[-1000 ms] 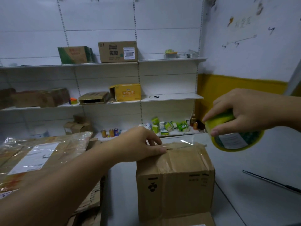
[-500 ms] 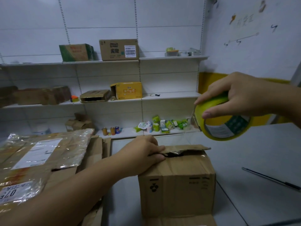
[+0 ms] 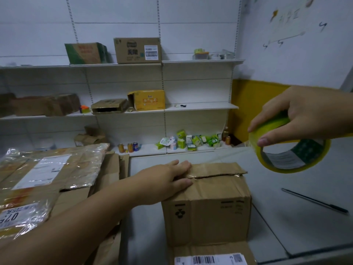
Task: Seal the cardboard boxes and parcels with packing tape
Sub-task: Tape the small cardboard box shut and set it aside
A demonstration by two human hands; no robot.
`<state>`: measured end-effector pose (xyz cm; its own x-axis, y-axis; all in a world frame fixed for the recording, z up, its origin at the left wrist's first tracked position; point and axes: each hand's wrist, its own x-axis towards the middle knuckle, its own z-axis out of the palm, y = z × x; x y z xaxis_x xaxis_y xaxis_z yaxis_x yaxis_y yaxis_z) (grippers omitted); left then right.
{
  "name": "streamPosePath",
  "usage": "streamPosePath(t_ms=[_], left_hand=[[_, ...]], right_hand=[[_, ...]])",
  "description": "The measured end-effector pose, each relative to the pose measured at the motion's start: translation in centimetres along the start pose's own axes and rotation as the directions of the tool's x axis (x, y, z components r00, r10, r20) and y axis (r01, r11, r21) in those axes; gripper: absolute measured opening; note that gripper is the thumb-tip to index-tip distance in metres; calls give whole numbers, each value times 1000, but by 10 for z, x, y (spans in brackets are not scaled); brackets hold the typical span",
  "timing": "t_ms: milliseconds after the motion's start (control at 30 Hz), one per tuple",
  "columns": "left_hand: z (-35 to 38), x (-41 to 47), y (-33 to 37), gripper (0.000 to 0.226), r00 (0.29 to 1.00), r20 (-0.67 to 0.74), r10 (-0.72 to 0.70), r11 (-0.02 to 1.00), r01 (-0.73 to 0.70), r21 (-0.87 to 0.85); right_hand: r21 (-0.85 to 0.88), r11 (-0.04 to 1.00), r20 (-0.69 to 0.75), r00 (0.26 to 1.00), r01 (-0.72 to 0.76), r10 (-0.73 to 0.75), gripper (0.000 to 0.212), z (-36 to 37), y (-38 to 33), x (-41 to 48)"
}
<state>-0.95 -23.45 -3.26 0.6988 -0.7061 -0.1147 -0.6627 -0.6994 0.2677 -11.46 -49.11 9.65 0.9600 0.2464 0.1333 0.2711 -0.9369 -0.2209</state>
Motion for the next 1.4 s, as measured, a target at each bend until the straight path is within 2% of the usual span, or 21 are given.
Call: streamPosePath(t_ms=[100, 200, 367, 433, 533, 600, 767, 867, 933, 1033, 1067, 1133, 1200, 1233, 1300, 1367, 1400], left_hand=[[-1, -1, 1, 51, 998, -34, -46, 997, 44, -64], [-4, 1, 7, 45, 999, -34, -30, 994, 26, -109], [-24, -1, 18, 43, 999, -31, 11, 975, -17, -221], [-31, -5, 19, 40, 991, -131, 24, 936, -69, -345], [-43, -7, 32, 36, 950, -288, 122, 778, -272, -567], [-49, -3, 41, 47, 936, -274, 221, 664, -350, -661], [-57, 5, 41, 64, 897, -204, 392, 342, -348, -873], [-65, 2, 34, 47, 860, -219, 460, 201, -341, -918], [-65, 2, 33, 42, 853, -204, 481, 132, -301, -945], [-60, 2, 32, 65, 849, -135, 510, 74, -199, -977], [-58, 1, 32, 66, 844, -120, 523, 79, -189, -979], [-54, -3, 35, 53, 852, -121, 510, 127, -214, -968], [-48, -3, 42, 42, 901, -178, 397, 177, -265, -948], [-44, -2, 45, 43, 920, -221, 325, 154, -282, -947], [-36, 3, 50, 52, 928, -243, 281, 3, -254, -967], [-31, 5, 53, 60, 894, -212, 396, -114, -181, -977], [-30, 5, 53, 54, 867, -201, 455, -126, -160, -979]], right_hand=[[57, 998, -113, 994, 19, -13, 59, -14, 1, -14], [85, 996, -260, 965, 11, 12, 60, -35, 6, -26], [96, 988, -266, 960, 120, -91, 46, -22, 1, -15], [130, 980, -262, 958, 154, -116, 38, -18, -5, -10], [170, 965, -299, 943, 202, -144, 33, -19, -21, -1], [202, 944, -344, 921, 260, -180, 35, -22, -31, 5], [235, 890, -470, 847, 391, -249, 19, -30, -45, 16], [285, 844, -506, 820, 453, -269, 29, -33, -49, 16], [304, 819, -516, 807, 487, -288, 33, -34, -50, 17], [321, 779, -535, 782, 538, -320, 33, -33, -51, 19], [328, 768, -538, 777, 550, -327, 33, -32, -51, 19], [354, 744, -543, 772, 567, -330, 33, -32, -52, 20], [387, 713, -555, 765, 585, -327, 34, -31, -52, 20], [406, 696, -562, 763, 592, -319, 36, -29, -52, 21], [445, 663, -575, 760, 602, -305, 38, -25, -52, 23], [469, 639, -580, 758, 609, -297, 37, -20, -53, 25], [482, 627, -578, 760, 612, -297, 37, -16, -53, 26]])
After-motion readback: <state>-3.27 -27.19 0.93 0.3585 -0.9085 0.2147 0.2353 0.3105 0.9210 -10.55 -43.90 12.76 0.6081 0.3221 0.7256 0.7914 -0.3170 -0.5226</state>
